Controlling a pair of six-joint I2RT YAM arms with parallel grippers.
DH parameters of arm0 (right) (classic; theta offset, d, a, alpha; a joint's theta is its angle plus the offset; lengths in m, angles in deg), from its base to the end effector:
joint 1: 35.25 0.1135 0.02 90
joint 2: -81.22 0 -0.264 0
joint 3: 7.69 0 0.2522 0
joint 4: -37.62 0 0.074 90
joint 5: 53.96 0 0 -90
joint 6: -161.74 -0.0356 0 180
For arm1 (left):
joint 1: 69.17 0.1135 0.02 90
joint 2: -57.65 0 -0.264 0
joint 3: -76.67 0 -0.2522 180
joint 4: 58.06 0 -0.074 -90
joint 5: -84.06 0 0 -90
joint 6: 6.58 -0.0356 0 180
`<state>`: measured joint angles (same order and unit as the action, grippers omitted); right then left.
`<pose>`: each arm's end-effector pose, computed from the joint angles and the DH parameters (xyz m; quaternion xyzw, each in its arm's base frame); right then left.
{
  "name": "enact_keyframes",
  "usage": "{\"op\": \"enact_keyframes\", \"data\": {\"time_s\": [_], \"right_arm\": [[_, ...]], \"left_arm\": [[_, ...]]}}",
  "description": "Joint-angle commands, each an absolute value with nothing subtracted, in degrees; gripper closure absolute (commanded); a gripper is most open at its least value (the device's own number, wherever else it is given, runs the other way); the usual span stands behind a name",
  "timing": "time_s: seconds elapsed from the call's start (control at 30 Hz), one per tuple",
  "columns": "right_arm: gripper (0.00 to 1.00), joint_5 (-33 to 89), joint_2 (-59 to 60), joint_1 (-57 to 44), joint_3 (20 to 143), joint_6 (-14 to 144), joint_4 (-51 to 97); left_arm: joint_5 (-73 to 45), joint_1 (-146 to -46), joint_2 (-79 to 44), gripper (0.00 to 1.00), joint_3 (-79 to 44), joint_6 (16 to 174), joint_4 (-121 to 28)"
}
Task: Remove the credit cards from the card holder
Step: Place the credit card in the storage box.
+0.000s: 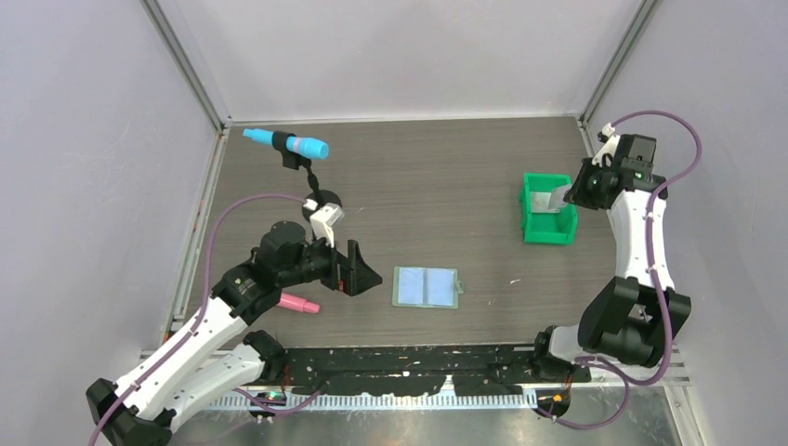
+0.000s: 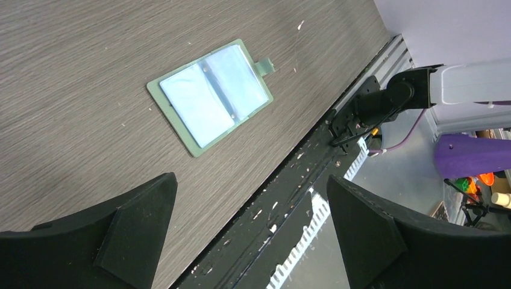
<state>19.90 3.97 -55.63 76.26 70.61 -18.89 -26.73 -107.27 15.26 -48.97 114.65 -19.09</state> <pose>0.2678 -0.0889 0.3178 0.1261 0.9225 0.0731 0.3574 0.1239 -0.1132 0.2951 0.1444 0.8315 -0.4188 0.3352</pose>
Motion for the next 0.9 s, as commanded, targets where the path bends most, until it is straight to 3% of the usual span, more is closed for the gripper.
{"op": "enact_keyframes", "data": {"time_s": [0.0,0.43,0.87], "right_arm": [[0.95,21.9,0.0,-55.9,81.5,75.1,-20.3],[0.95,14.6,-13.7,-55.8,86.2,77.3,-18.2],[0.94,8.7,-21.0,-55.8,89.6,78.6,-16.3]], "left_arm": [[-25.1,-106.9,16.5,0.0,-46.5,113.5,-18.2],[-13.7,-106.8,21.4,0.0,-47.3,112.3,-16.7],[-14.2,-106.7,18.1,0.0,-47.5,113.6,-18.9]]}}
